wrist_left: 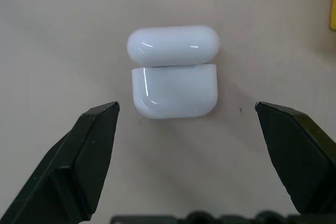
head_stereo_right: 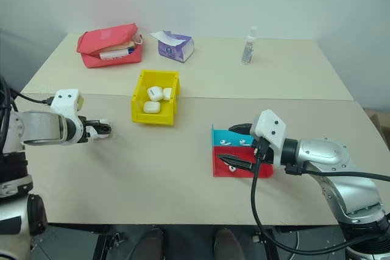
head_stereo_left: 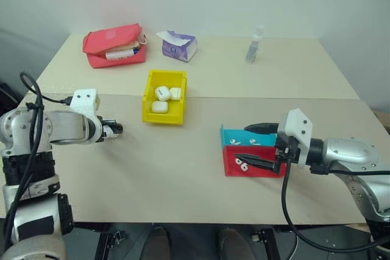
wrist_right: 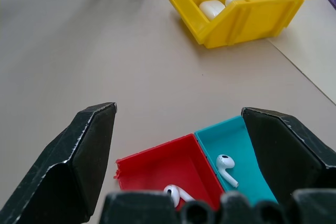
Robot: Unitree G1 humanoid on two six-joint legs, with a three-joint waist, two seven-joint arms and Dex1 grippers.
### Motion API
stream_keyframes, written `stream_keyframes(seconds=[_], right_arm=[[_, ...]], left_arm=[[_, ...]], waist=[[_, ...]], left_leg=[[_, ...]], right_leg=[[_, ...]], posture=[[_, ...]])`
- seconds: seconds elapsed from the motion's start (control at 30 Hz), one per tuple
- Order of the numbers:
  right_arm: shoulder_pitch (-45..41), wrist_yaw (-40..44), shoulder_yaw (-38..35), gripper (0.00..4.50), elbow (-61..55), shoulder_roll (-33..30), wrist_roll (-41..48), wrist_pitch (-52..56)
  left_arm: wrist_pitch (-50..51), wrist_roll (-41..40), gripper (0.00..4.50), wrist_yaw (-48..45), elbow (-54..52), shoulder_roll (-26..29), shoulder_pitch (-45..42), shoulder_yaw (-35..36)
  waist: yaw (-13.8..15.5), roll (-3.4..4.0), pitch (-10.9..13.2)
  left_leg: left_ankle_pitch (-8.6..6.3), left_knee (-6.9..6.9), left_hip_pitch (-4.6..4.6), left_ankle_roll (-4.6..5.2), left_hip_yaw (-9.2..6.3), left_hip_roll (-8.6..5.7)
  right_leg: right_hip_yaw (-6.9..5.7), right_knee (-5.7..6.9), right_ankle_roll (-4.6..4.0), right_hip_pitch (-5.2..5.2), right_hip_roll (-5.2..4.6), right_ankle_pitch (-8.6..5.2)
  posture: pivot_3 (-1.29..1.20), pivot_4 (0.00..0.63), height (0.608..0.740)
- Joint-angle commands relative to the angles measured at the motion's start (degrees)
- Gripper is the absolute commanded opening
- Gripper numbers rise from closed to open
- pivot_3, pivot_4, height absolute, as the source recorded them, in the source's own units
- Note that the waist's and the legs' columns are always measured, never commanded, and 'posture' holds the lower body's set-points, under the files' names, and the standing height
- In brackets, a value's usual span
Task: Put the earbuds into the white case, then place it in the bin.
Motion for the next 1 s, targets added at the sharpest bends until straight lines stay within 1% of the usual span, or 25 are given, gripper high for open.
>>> stream_keyframes(seconds=[0.03,0.13,0.2,0.43,0.53,0.7,0.9,1.0], right_arm=[[-0.53,-0.07,-1.32,4.44,-1.7,-0.24,0.79,-0.33],[-0.36,-0.17,-1.47,4.44,-1.94,-0.27,0.89,-0.21],[-0.29,-0.22,-1.45,4.44,-1.98,-0.24,0.9,-0.18],[-0.22,-0.52,-1.42,4.44,-2.35,-0.12,0.97,-0.04],[-0.17,-0.72,-1.55,4.44,-2.51,-0.17,1.09,0.13],[-0.28,-1.11,-1.46,4.44,-2.69,-0.18,1.06,0.23],[-0.49,-1.41,-1.39,4.44,-2.74,-0.12,1.19,0.48],[-0.3,-1.57,-1.46,4.44,-3.04,-0.14,1.32,0.62]], left_arm=[[0.19,-2.59,4.5,6.15,4.46,0.16,-2.9,1.4],[0.19,-3.36,4.5,8.43,7.93,0.11,-5.21,0.98],[0.19,-2.51,4.5,9.08,10.62,-0.5,-7.19,0.59],[0.19,5.06,4.5,4.41,19.98,-2.25,-13.91,-2.71],[0.19,7.89,4.5,1.73,20.78,-2.37,-14.35,-3.73],[0.19,13.95,4.5,-2.58,21.61,-4.16,-14.74,-3.4],[0.18,23.03,4.5,-9.14,21.32,-6.29,-15.11,-2.84],[-0.41,26.9,4.5,-13.3,20.35,-6.65,-14.98,-3.76]], waist=[[-0.04,0.0,0.0],[0.03,0.0,0.0],[0.21,0.0,0.0],[0.95,0.0,0.0],[0.9,0.0,0.0],[0.96,0.0,0.0],[1.0,-0.01,0.0],[0.97,-0.01,0.0]], left_leg=[[0.02,0.0,0.01,-0.04,0.0,0.0],[0.12,-0.01,0.0,-0.21,-0.03,-0.02],[0.14,-0.01,0.0,-0.25,-0.07,-0.03],[0.19,-0.03,-0.01,-0.33,-0.18,-0.08],[0.21,-0.05,-0.04,-0.36,-0.19,-0.08],[0.23,-0.06,-0.04,-0.4,-0.19,-0.08],[0.24,-0.06,-0.05,-0.41,-0.22,-0.09],[0.24,-0.06,-0.06,-0.41,-0.23,-0.09]], right_leg=[[0.0,0.01,0.0,0.0,0.0,0.0],[-0.04,0.02,0.0,0.01,-0.01,0.0],[-0.08,0.02,0.0,0.02,-0.02,0.01],[-0.2,-0.02,0.0,0.09,-0.03,0.01],[-0.21,-0.02,0.0,0.07,-0.04,0.01],[-0.22,-0.01,0.0,0.07,-0.03,0.01],[-0.26,-0.02,0.0,0.09,-0.04,0.01],[-0.26,-0.02,0.0,0.09,-0.04,0.01]], posture=[[0.0,0.15,0.74],[0.0,0.15,0.74],[0.0,0.15,0.74],[0.0,0.15,0.74],[0.0,0.15,0.74],[0.0,0.15,0.74],[0.0,0.15,0.74],[0.0,0.15,0.74]])
